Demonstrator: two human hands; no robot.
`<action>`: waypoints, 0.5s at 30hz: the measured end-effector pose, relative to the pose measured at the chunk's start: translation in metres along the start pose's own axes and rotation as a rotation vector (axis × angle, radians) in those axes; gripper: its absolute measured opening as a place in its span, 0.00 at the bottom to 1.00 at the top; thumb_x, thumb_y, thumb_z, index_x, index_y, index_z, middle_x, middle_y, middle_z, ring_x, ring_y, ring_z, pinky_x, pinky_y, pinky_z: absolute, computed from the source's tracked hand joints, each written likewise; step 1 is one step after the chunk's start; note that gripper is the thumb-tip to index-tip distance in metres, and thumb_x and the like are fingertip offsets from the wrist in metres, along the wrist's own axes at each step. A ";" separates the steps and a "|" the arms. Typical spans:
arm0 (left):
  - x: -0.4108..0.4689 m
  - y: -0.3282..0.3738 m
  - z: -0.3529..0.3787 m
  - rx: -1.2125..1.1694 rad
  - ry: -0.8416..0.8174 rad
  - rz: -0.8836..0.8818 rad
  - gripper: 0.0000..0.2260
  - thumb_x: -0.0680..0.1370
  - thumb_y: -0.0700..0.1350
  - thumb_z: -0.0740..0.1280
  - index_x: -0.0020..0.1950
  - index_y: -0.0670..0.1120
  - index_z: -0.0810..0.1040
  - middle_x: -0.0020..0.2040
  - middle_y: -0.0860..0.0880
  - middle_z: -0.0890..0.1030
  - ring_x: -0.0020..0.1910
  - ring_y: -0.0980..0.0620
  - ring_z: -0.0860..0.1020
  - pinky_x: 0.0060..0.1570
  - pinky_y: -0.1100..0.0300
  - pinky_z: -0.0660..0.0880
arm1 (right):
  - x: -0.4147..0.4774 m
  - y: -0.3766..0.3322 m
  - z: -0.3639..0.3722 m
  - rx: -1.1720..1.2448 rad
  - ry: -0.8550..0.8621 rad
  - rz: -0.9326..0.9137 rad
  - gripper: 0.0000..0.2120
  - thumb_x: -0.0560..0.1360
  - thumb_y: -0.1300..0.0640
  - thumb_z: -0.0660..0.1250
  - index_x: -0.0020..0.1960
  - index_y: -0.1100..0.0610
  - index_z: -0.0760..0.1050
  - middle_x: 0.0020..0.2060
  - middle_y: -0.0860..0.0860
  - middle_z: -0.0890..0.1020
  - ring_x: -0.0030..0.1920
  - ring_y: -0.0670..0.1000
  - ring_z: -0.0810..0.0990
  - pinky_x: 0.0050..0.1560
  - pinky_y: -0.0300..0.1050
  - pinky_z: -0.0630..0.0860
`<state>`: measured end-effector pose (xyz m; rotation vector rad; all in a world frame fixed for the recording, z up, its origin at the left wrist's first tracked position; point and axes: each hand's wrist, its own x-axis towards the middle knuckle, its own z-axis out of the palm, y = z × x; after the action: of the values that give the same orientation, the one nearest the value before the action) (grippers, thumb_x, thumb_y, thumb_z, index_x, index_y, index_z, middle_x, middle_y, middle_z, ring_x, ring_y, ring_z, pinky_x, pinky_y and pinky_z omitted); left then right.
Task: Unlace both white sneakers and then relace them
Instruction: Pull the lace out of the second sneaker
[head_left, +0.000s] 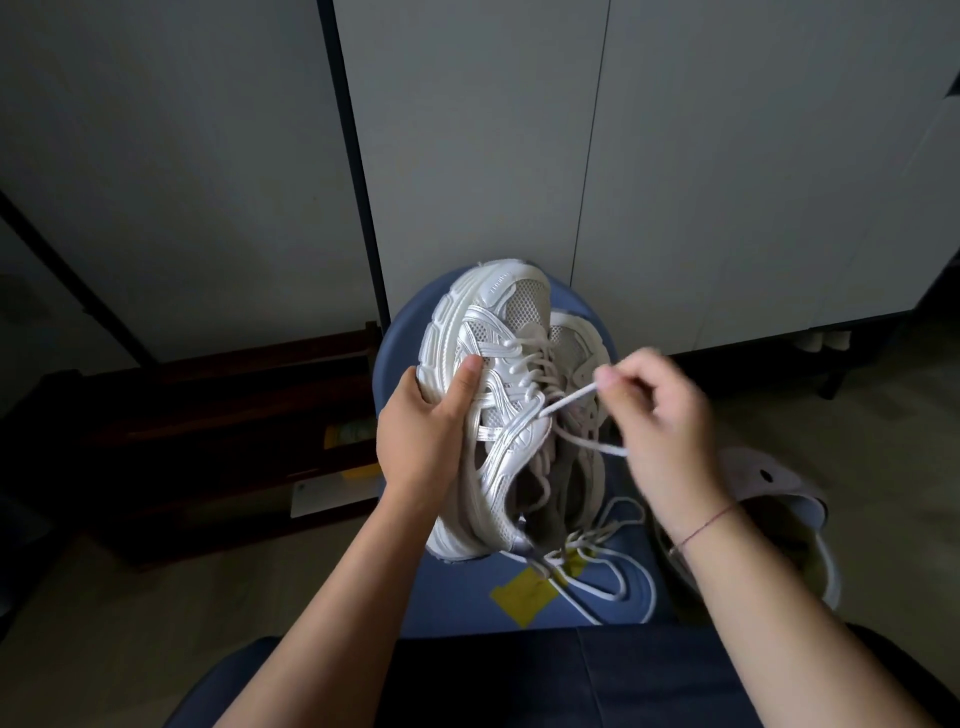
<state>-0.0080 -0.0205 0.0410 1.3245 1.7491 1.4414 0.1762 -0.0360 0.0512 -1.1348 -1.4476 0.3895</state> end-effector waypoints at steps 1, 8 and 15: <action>0.001 0.000 -0.001 -0.023 0.010 -0.007 0.19 0.73 0.65 0.67 0.43 0.49 0.76 0.39 0.56 0.81 0.38 0.61 0.79 0.35 0.64 0.70 | 0.003 0.001 -0.006 0.086 0.090 0.108 0.13 0.73 0.51 0.64 0.33 0.55 0.68 0.27 0.45 0.67 0.30 0.42 0.63 0.31 0.36 0.61; 0.001 0.001 -0.001 -0.015 0.016 -0.012 0.18 0.73 0.65 0.67 0.44 0.51 0.76 0.39 0.57 0.81 0.38 0.62 0.78 0.35 0.65 0.70 | 0.007 0.013 -0.016 -0.029 -0.008 0.166 0.05 0.74 0.57 0.66 0.40 0.49 0.75 0.40 0.51 0.78 0.41 0.48 0.75 0.45 0.42 0.72; -0.002 0.001 0.002 0.058 0.021 0.042 0.23 0.72 0.67 0.67 0.41 0.46 0.74 0.36 0.54 0.80 0.36 0.57 0.78 0.35 0.58 0.73 | -0.007 -0.001 0.011 -0.415 -0.194 -0.259 0.16 0.73 0.40 0.61 0.35 0.51 0.71 0.34 0.45 0.74 0.39 0.49 0.73 0.43 0.50 0.70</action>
<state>-0.0052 -0.0209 0.0405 1.3876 1.7993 1.4425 0.1649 -0.0385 0.0452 -1.2368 -1.8793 0.0131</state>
